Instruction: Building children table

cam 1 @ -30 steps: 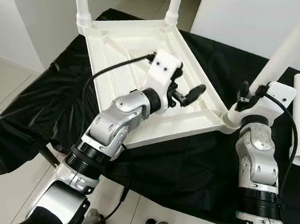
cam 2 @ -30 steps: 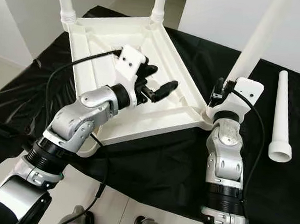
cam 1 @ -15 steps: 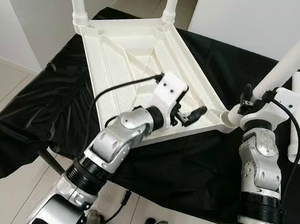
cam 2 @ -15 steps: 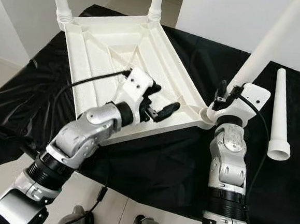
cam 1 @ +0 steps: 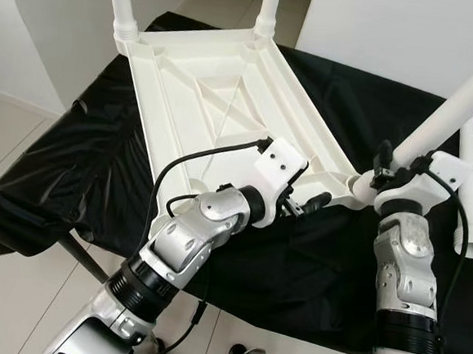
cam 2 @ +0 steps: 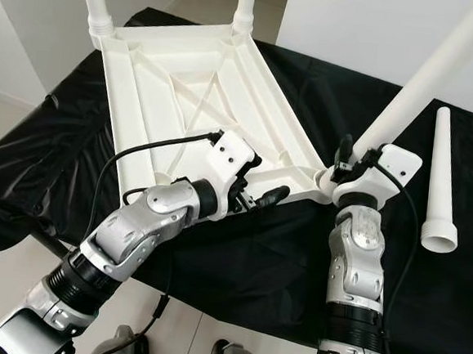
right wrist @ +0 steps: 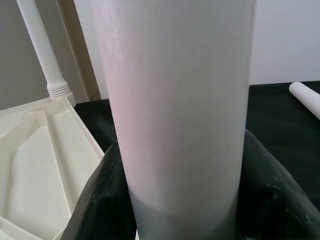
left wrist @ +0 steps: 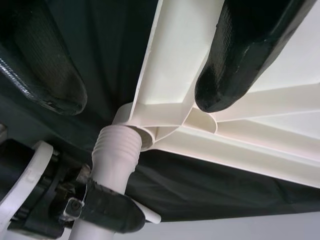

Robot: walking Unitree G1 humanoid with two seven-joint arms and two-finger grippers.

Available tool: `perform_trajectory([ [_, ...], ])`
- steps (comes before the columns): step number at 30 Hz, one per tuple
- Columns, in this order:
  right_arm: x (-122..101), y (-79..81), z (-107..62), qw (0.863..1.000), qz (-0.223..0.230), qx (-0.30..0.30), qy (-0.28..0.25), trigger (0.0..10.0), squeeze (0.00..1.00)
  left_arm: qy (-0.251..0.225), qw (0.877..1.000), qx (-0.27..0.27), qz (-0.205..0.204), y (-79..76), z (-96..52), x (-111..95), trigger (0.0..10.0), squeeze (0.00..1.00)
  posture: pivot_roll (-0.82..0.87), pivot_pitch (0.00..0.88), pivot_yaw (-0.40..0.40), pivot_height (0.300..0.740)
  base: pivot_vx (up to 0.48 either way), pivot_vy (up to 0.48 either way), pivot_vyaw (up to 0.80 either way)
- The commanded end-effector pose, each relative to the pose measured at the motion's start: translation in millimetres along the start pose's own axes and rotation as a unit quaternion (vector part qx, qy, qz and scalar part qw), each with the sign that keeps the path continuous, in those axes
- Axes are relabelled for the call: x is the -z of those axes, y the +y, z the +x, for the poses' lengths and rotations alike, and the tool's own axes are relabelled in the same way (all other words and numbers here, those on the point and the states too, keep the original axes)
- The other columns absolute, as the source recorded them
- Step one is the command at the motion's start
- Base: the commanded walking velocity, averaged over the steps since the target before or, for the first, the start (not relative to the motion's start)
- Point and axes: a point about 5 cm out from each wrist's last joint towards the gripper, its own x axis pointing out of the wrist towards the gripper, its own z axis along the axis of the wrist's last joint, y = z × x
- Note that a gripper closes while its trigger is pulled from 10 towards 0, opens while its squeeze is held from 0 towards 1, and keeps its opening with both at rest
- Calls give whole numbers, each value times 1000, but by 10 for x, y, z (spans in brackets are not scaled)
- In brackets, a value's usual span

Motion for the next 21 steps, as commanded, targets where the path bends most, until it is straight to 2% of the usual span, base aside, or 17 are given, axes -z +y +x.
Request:
perform_trajectory([
  [1,78,-59,11,1000,9,9,9,10000,0,6,999,48,6,-117,-1,12,10000,0,53,153,-39,740,0,0,0],
  [14,160,32,86,999,28,-14,15,10000,0,9,999,50,2,-160,-20,27,10000,0,57,151,-42,740,0,0,0],
  [16,72,67,94,999,40,-20,-7,10000,0,17,998,53,5,-191,-5,56,10000,0,59,152,-44,740,0,0,0],
  [21,-33,53,78,999,34,-7,-33,10000,0,23,998,52,7,-209,23,77,10000,0,58,156,-44,740,0,0,0],
])
